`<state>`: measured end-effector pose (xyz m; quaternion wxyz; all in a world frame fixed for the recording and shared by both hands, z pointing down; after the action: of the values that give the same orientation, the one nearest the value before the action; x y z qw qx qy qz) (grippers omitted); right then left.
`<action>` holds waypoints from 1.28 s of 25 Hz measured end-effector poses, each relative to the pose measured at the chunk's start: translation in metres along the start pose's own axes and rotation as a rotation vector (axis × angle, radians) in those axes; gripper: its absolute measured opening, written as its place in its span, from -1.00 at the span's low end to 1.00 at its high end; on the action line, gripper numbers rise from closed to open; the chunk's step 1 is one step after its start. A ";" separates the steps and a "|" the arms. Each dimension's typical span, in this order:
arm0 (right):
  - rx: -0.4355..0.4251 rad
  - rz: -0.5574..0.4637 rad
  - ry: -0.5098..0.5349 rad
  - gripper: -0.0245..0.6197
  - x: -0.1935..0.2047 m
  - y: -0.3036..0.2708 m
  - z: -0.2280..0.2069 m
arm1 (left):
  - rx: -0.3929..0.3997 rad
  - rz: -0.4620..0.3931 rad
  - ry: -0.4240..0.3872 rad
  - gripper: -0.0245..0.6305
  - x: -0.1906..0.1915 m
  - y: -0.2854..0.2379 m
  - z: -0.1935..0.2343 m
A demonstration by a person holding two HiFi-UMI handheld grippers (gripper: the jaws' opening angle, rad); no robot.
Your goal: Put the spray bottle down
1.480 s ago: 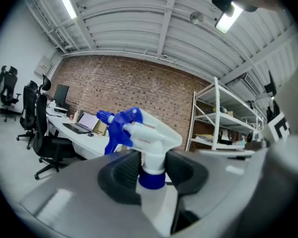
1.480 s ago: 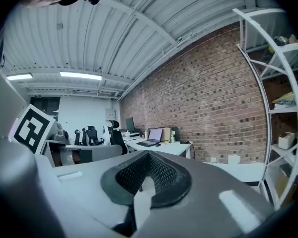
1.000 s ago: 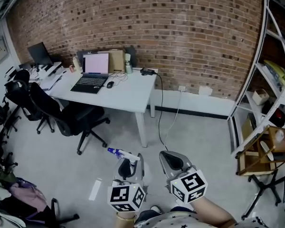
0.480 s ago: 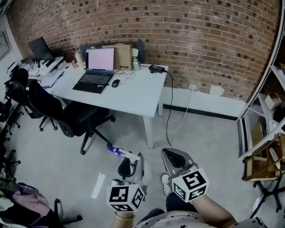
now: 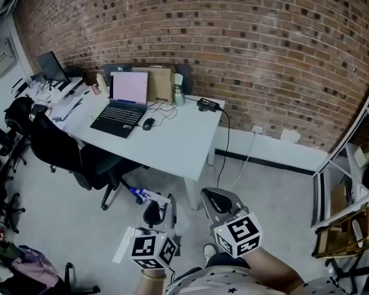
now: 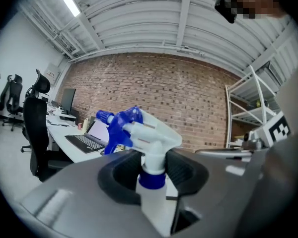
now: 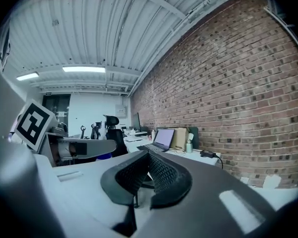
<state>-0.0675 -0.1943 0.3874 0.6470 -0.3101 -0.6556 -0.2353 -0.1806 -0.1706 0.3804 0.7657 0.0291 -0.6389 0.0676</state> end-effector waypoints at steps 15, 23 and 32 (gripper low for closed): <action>-0.004 0.017 -0.002 -0.93 -0.005 -0.115 -0.098 | -0.029 -0.024 -0.016 -0.51 0.000 -0.162 0.023; 0.023 0.037 -0.002 -0.93 0.002 -0.176 -0.129 | -0.011 -0.023 -0.007 -0.51 0.005 -0.227 0.060; 0.043 0.070 -0.043 -0.93 0.018 -0.249 -0.160 | 0.029 -0.049 -0.037 -0.51 0.007 -0.306 0.100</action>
<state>-0.1318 -0.4797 0.4370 0.6472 -0.3238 -0.6630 -0.1916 -0.2340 -0.4856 0.4187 0.7547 0.0572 -0.6510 0.0576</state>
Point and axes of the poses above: the fingertips, and each gripper's own axes: y backward along the fingers, z to its left, x out of its underside, the point moved 1 cm from there along y, backward along the fingers, and after that the axes turned 2 degrees about -z, right-handed, at the moved point
